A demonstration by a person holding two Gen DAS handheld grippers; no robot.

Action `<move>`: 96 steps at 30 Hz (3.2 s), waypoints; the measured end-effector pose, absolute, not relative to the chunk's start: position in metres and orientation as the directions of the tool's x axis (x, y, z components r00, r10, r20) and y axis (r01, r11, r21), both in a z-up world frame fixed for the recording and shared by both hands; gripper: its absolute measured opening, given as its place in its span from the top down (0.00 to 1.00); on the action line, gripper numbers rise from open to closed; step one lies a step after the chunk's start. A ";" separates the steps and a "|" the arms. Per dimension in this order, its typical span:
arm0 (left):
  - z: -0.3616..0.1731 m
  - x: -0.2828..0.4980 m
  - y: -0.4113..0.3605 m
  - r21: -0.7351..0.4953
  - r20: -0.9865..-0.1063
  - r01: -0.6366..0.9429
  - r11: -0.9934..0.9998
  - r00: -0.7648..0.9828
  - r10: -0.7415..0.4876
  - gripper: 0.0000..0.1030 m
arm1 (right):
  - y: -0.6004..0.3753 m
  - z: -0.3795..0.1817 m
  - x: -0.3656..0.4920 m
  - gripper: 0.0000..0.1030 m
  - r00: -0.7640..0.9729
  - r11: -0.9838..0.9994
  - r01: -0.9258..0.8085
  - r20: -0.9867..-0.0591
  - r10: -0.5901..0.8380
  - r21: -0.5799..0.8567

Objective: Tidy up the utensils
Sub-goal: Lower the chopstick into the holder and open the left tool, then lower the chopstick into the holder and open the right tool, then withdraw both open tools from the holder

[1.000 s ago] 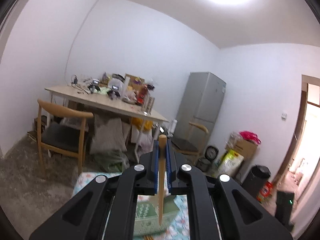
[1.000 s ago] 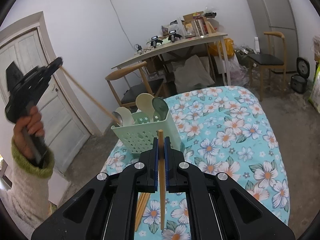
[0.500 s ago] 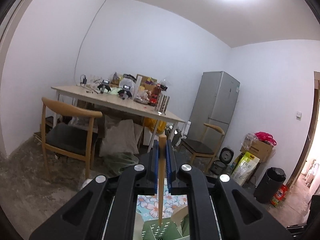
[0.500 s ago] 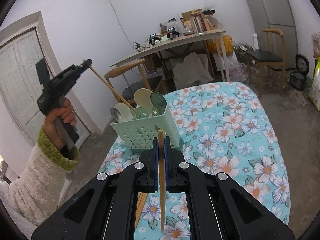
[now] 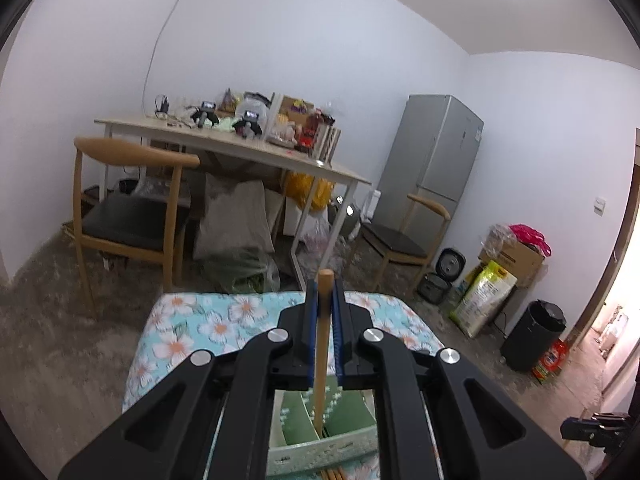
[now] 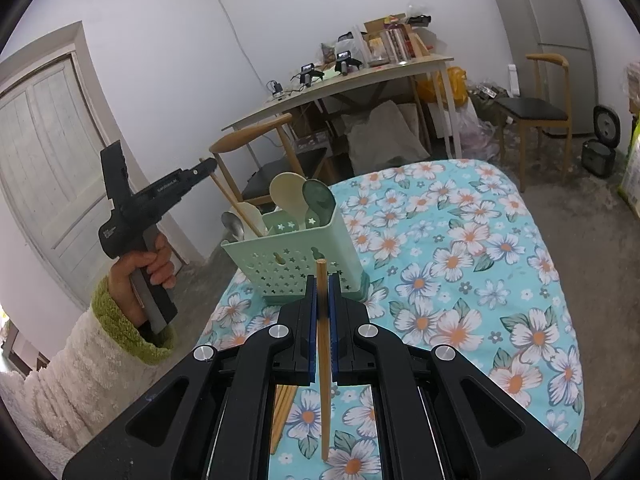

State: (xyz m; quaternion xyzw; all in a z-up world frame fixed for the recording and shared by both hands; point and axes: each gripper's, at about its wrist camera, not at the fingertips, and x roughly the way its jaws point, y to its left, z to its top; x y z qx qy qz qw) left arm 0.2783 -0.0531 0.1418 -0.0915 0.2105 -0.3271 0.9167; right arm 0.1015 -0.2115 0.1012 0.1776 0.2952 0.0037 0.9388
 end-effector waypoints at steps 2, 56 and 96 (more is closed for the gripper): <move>0.141 0.277 -0.052 -0.317 -0.333 0.562 0.764 0.689 -0.644 0.86 | -0.210 0.103 0.102 0.97 0.826 0.939 0.094 -0.552 0.111 0.330; 0.047 0.149 0.052 -0.372 -0.474 0.446 0.814 0.663 -0.580 0.61 | -0.150 0.143 0.310 0.72 0.891 0.996 -0.078 -0.445 0.091 0.047; -0.026 0.136 -0.009 -0.579 -0.581 0.494 0.648 0.308 -0.754 0.61 | -0.207 -0.054 0.141 0.62 0.604 0.648 0.175 -0.601 0.524 0.741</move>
